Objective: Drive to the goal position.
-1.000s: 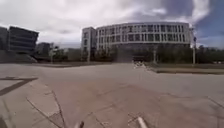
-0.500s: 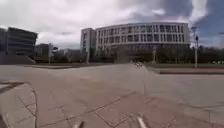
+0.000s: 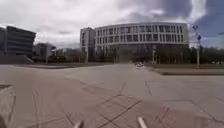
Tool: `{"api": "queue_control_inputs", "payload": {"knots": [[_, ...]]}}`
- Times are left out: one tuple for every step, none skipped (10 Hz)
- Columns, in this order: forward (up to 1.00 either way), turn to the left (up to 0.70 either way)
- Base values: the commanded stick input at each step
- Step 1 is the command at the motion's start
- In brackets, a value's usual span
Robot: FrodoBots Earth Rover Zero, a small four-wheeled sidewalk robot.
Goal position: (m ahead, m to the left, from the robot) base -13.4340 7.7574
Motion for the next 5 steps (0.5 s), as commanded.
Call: {"api": "queue_control_inputs", "payload": {"knots": [[1.00, 0.00], [1.00, 0.02], [1.00, 0.26], [1.00, 0.40], [1.00, 0.40]]}}
